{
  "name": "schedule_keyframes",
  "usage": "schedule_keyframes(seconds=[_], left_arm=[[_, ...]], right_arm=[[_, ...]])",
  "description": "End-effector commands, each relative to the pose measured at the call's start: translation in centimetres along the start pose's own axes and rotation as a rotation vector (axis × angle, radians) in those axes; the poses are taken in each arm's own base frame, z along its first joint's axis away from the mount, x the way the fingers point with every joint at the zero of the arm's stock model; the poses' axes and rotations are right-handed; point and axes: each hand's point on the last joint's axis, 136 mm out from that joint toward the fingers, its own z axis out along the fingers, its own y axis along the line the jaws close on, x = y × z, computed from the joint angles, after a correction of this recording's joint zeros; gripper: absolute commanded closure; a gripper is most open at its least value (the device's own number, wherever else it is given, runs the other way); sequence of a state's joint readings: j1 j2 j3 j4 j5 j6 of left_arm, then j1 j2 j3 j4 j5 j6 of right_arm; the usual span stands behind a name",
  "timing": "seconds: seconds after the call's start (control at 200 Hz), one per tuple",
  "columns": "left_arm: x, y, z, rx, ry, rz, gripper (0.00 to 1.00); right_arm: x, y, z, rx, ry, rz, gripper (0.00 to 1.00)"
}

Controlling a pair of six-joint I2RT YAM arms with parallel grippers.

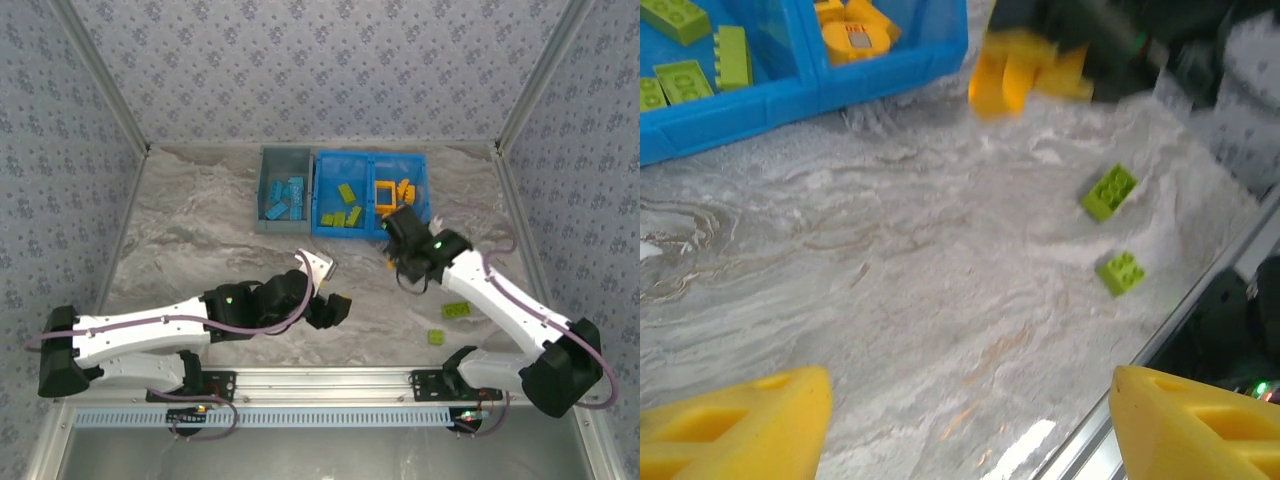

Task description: Sort the legos into containers by color

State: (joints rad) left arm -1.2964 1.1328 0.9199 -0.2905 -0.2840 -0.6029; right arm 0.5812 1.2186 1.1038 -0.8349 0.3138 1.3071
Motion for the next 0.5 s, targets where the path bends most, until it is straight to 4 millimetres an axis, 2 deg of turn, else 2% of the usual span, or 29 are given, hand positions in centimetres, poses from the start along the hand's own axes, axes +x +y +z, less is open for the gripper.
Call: schedule_keyframes(seconds=[0.0, 0.06, 0.1, 0.265, 0.395, 0.495], left_arm=[[-3.7, -1.5, -0.3, 0.059, -0.1, -0.086, 0.27], [-4.3, -1.6, 0.0, 0.062, -0.106, -0.089, 0.27], [-4.6, -1.8, 0.1, 0.066, -0.109, -0.086, 0.27], [-5.5, -2.3, 0.4, 0.076, -0.119, -0.091, 0.27], [-5.8, -2.3, 0.5, 0.073, -0.132, -0.108, 0.27], [-6.1, -2.4, 0.4, 0.074, -0.14, -0.114, 0.27]], right_arm=[[-6.4, -0.6, -1.1, 0.195, -0.192, -0.412, 0.85], [-8.3, 0.6, -0.3, 0.236, -0.209, -0.494, 0.85], [-9.2, 1.4, 0.9, 0.266, -0.206, -0.541, 0.86], [-11.3, 4.0, 6.1, 0.342, -0.159, -0.669, 0.86], [-11.8, 4.1, 10.2, 0.449, -0.105, -0.715, 0.87], [-11.5, 3.7, 12.5, 0.516, -0.064, -0.739, 0.89]])
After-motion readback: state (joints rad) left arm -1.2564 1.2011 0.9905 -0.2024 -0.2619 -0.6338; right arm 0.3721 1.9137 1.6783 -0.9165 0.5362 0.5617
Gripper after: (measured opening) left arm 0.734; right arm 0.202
